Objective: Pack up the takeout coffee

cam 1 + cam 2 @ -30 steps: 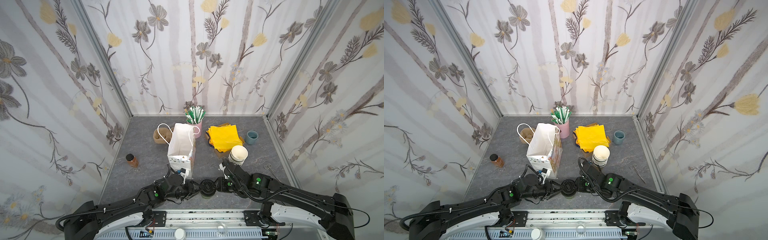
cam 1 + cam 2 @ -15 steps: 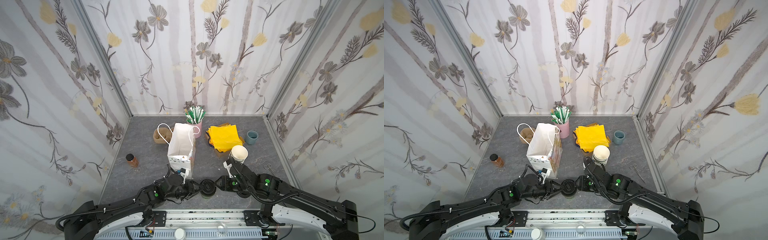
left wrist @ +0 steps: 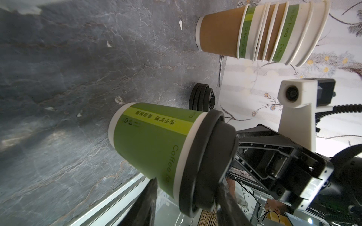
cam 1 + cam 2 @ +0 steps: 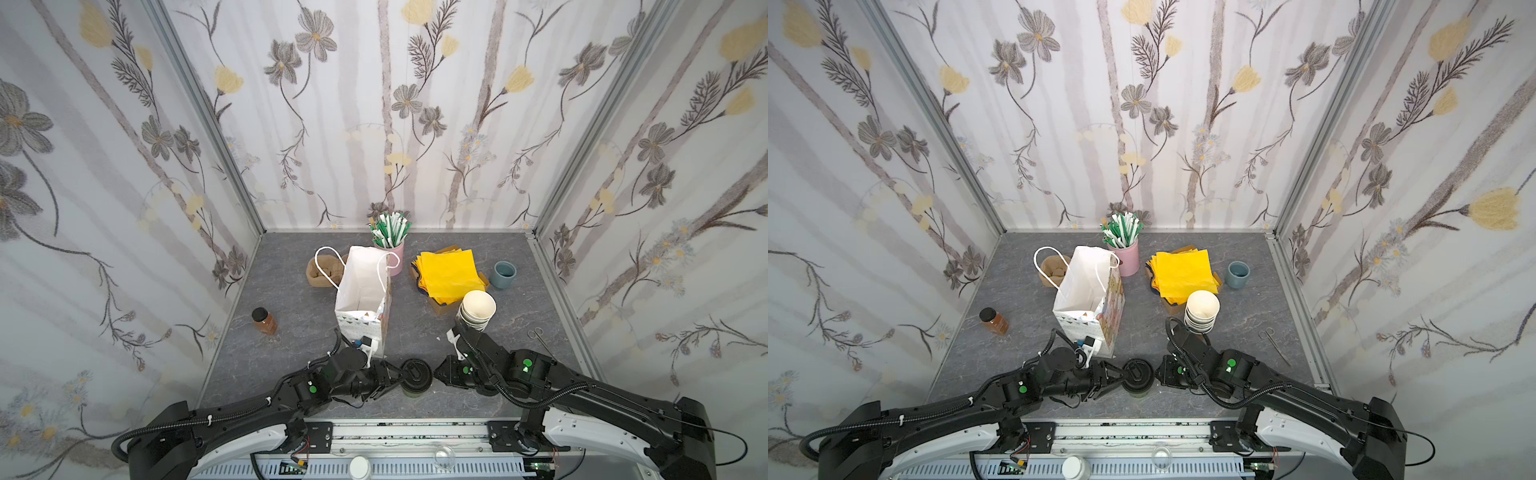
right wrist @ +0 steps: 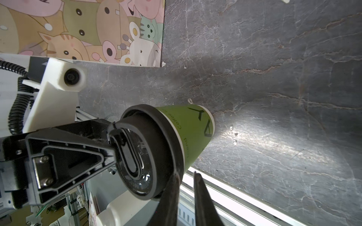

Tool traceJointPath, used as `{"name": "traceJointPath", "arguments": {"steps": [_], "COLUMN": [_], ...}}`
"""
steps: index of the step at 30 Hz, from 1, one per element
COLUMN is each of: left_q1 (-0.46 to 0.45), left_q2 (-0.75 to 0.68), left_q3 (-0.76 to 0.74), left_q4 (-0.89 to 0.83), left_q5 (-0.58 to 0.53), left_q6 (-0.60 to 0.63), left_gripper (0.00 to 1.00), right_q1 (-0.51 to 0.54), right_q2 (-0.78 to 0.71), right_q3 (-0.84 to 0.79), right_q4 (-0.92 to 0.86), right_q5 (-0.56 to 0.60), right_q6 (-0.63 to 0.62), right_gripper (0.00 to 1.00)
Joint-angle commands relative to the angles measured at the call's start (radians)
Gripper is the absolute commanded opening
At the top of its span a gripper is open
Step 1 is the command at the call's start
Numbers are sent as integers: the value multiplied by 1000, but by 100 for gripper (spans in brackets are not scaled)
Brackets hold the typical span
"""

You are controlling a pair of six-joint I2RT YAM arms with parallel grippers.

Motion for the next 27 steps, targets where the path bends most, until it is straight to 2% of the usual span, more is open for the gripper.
{"name": "traceJointPath", "arguments": {"steps": [1, 17, 27], "left_q1": [1, 1, 0], "left_q2": [4, -5, -5], "left_q3": [5, -2, -9], "left_q4": [-16, -16, -19], "left_q5": [-2, -9, -20], "left_q6": [4, 1, -8], "left_gripper": [47, 44, 41], "right_q1": [2, -10, -17], "right_q2": [0, 16, 25], "right_q3": [-6, -48, -93], "right_q4": [69, 94, 64], "right_q5": [-32, -73, -71], "right_q6": [11, 10, 11], "right_gripper": [18, 15, 7]}}
